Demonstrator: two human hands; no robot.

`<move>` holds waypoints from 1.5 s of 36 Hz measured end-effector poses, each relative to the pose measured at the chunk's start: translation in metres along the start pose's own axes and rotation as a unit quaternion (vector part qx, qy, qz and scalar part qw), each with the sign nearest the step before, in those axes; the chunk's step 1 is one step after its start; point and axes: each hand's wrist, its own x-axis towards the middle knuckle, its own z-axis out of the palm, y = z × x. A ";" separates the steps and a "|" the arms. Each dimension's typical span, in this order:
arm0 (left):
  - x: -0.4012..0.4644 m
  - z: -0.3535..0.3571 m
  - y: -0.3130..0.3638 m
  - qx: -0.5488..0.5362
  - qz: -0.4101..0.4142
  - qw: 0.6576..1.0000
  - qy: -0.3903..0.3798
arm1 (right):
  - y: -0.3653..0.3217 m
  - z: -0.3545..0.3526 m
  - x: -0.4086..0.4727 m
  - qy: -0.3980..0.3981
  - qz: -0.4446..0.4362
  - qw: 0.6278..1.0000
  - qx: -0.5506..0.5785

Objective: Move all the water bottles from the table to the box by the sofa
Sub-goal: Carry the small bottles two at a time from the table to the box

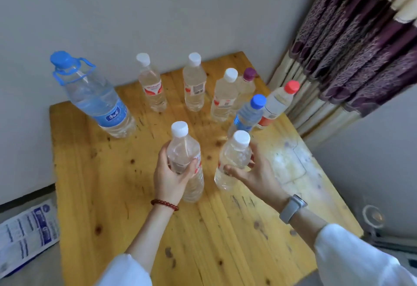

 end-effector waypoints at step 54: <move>-1.363 0.366 0.198 0.048 0.401 0.207 -0.891 | 0.320 -0.217 -1.303 0.862 0.424 0.220 0.172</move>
